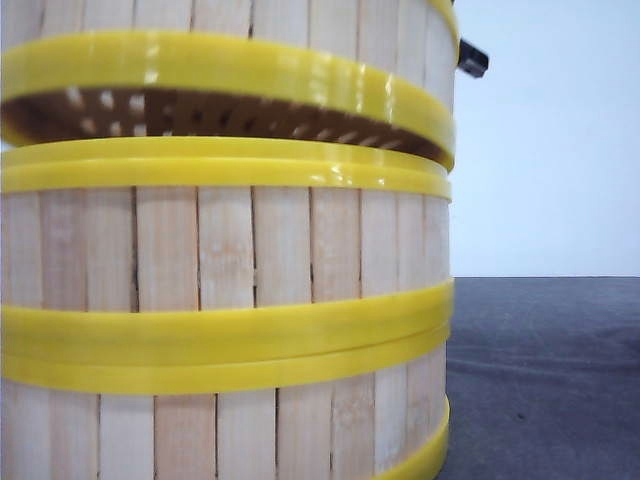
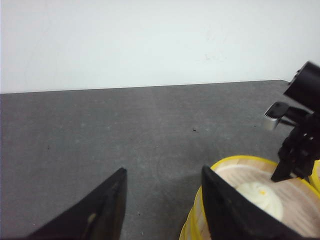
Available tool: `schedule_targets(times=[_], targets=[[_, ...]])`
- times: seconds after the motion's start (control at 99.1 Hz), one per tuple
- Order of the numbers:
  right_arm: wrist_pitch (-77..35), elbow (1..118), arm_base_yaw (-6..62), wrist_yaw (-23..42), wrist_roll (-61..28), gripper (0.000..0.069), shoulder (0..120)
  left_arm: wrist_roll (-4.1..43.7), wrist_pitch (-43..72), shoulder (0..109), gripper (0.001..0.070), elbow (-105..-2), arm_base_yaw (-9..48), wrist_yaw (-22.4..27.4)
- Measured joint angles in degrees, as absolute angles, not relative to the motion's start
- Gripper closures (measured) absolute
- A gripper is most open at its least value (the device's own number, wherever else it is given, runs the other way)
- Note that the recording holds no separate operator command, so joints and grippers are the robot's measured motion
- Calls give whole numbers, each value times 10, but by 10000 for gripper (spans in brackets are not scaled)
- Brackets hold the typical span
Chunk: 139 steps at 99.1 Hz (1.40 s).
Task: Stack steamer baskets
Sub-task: 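Open the right gripper and pull it back from the stack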
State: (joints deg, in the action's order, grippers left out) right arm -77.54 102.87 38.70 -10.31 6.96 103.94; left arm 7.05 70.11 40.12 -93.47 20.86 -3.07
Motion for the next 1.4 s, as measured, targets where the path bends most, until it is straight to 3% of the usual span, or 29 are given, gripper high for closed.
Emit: schedule_targets(times=[0.545, 0.787, 1.089, 1.14, 1.291, 1.402], targets=[[-775, 1035, 404, -72, 70, 670, 1047, 70, 701, 401, 438, -935, 209, -31], [-775, 1035, 419, -13, 77, 672, 1047, 70, 701, 401, 438, -935, 209, -31], [-775, 1035, 420, -12, 78, 668, 1047, 70, 701, 401, 438, -935, 209, -31], [-775, 1035, 420, -10, 78, 638, 1047, 70, 701, 401, 438, -935, 209, -31], [-775, 1039, 415, 1, 85, 419, 1049, 70, 701, 401, 438, -935, 209, -31], [-776, 1048, 412, 1, 89, 366, 1054, 70, 700, 401, 438, -935, 209, -31]])
